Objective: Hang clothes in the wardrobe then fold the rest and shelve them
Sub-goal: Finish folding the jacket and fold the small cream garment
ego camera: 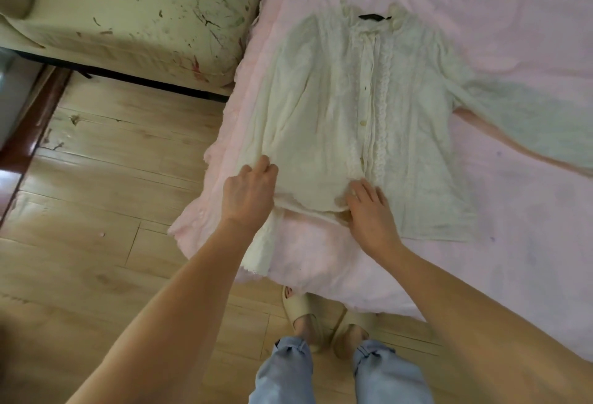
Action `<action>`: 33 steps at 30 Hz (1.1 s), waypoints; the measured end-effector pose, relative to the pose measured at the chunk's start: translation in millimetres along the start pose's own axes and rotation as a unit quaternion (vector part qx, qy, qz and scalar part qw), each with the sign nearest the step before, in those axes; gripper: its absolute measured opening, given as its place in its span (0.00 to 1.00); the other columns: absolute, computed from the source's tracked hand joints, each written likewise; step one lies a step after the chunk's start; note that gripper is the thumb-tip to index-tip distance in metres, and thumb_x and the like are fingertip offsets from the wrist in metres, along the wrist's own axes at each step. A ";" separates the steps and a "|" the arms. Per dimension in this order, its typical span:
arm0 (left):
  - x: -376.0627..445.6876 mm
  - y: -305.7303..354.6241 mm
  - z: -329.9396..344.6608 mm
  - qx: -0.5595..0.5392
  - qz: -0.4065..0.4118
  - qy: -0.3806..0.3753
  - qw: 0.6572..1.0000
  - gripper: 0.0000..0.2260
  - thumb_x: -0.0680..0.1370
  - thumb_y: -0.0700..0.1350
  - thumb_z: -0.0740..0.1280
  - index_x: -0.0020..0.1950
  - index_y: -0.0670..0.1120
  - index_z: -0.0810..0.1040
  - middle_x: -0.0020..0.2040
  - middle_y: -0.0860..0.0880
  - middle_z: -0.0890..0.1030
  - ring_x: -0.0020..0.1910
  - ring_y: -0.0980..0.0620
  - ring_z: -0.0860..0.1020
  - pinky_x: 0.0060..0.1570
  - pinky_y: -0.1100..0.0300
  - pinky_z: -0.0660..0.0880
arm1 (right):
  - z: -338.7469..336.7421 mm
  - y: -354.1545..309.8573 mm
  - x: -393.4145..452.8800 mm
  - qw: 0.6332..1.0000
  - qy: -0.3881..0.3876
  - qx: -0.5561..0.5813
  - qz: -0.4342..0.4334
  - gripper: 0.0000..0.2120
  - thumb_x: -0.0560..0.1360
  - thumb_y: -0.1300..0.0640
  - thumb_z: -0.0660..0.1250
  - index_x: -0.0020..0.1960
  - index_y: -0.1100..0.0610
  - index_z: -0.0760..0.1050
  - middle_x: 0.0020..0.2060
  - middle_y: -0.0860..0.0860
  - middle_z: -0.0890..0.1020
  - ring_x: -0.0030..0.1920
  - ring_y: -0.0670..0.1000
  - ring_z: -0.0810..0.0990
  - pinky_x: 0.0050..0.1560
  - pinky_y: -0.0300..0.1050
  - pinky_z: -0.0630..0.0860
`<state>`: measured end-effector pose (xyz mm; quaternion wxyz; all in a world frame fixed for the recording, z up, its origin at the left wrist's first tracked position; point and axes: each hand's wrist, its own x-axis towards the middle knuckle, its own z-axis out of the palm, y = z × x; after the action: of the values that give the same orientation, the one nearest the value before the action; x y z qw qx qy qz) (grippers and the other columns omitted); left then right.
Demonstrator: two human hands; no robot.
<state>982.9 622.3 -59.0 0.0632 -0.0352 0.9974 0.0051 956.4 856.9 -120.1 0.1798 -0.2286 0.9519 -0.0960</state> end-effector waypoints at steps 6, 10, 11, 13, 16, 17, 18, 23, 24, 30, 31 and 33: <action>-20.6 7.6 0.6 -0.057 -0.219 -0.070 0.971 0.08 0.75 0.36 0.59 0.53 0.45 0.68 0.46 0.49 0.72 0.37 0.46 0.70 0.32 0.55 0.61 | -7.1 -5.2 -25.6 0.988 -0.102 0.046 -0.107 0.13 0.82 0.57 0.54 0.62 0.60 0.69 0.55 0.56 0.78 0.49 0.57 0.78 0.48 0.53 0.75; -31.8 17.9 16.5 0.059 -0.227 -0.140 0.962 0.22 0.76 0.41 0.60 0.70 0.43 0.60 0.74 0.40 0.59 0.73 0.39 0.59 0.66 0.44 0.63 | -2.0 15.7 -40.6 0.991 0.022 0.062 -0.116 0.09 0.78 0.60 0.62 0.57 0.62 0.75 0.51 0.56 0.80 0.47 0.56 0.79 0.44 0.48 0.76; -35.3 27.6 25.4 0.093 -0.168 -0.141 0.971 0.26 0.77 0.41 0.59 0.73 0.42 0.56 0.77 0.39 0.50 0.77 0.38 0.49 0.73 0.43 0.52 | -1.2 28.3 -49.5 0.993 0.063 0.060 -0.083 0.08 0.77 0.63 0.64 0.55 0.62 0.76 0.49 0.55 0.80 0.47 0.56 0.79 0.44 0.48 0.76; -37.1 38.5 35.2 0.092 0.016 -0.102 0.990 0.30 0.77 0.42 0.60 0.77 0.44 0.54 0.79 0.40 0.46 0.78 0.40 0.45 0.75 0.46 0.43 | 0.3 44.5 -54.6 0.995 0.092 0.040 -0.025 0.10 0.73 0.64 0.66 0.54 0.60 0.76 0.51 0.54 0.79 0.50 0.56 0.78 0.46 0.49 0.76; -37.3 77.2 47.3 0.050 0.193 -0.096 0.975 0.33 0.76 0.44 0.64 0.79 0.46 0.54 0.79 0.43 0.55 0.78 0.42 0.52 0.73 0.48 0.55 | 5.2 74.1 -66.7 0.999 0.023 -0.025 0.010 0.19 0.69 0.57 0.71 0.58 0.59 0.73 0.57 0.53 0.76 0.57 0.55 0.75 0.44 0.48 0.76; -36.5 91.3 52.5 0.057 0.202 -0.119 0.970 0.33 0.78 0.43 0.61 0.79 0.46 0.48 0.79 0.44 0.52 0.78 0.43 0.49 0.71 0.49 0.59 | 6.9 80.2 -70.7 0.999 0.008 -0.045 0.006 0.21 0.68 0.56 0.71 0.59 0.59 0.72 0.59 0.53 0.75 0.58 0.55 0.74 0.41 0.47 0.76; -34.8 104.2 58.0 0.068 0.199 -0.138 0.968 0.32 0.79 0.41 0.57 0.79 0.47 0.43 0.79 0.45 0.49 0.78 0.43 0.48 0.67 0.51 0.64 | 8.4 84.8 -73.2 0.998 0.008 -0.059 0.006 0.23 0.67 0.56 0.72 0.59 0.59 0.72 0.59 0.54 0.75 0.58 0.55 0.74 0.37 0.46 0.76; -19.8 140.2 74.3 0.045 0.130 -0.163 0.977 0.32 0.80 0.35 0.55 0.79 0.48 0.41 0.78 0.45 0.48 0.76 0.40 0.53 0.47 0.54 0.77 | 12.0 97.8 -57.8 0.988 0.096 -0.120 -0.001 0.17 0.64 0.63 0.73 0.52 0.59 0.77 0.49 0.53 0.79 0.50 0.56 0.78 0.41 0.49 0.71; -16.3 144.6 74.0 0.034 0.119 -0.171 0.977 0.31 0.80 0.35 0.56 0.79 0.48 0.45 0.78 0.45 0.49 0.75 0.40 0.54 0.48 0.53 0.78 | 11.7 100.9 -54.1 0.989 0.107 -0.104 -0.001 0.15 0.65 0.64 0.73 0.51 0.59 0.78 0.47 0.53 0.79 0.47 0.56 0.78 0.41 0.49 0.70; 7.8 168.1 50.1 -0.009 0.065 -0.198 0.978 0.18 0.77 0.31 0.61 0.66 0.40 0.70 0.67 0.45 0.64 0.66 0.45 0.66 0.53 0.56 0.75 | -7.2 130.3 -59.9 0.996 0.070 0.048 0.025 0.07 0.77 0.58 0.66 0.51 0.58 0.81 0.50 0.50 0.80 0.53 0.52 0.75 0.40 0.44 0.72; 11.9 172.7 45.3 0.006 0.073 -0.198 0.978 0.17 0.76 0.29 0.61 0.64 0.39 0.72 0.65 0.44 0.65 0.64 0.46 0.67 0.53 0.57 0.75 | -11.2 138.8 -65.7 0.997 0.060 0.044 0.037 0.07 0.77 0.58 0.65 0.51 0.57 0.81 0.51 0.49 0.79 0.54 0.51 0.75 0.40 0.44 0.72; 19.1 180.4 38.8 0.047 0.102 -0.210 0.971 0.16 0.76 0.30 0.62 0.63 0.39 0.73 0.63 0.44 0.69 0.61 0.45 0.71 0.52 0.57 0.74 | -17.8 153.5 -75.6 0.996 0.051 0.028 0.063 0.07 0.77 0.60 0.65 0.51 0.56 0.81 0.50 0.48 0.80 0.54 0.51 0.75 0.40 0.45 0.73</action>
<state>956.2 801.5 -98.8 0.2724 0.0715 0.9591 -0.0279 950.9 1028.8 -121.9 0.1430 -0.1574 0.9694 -0.1227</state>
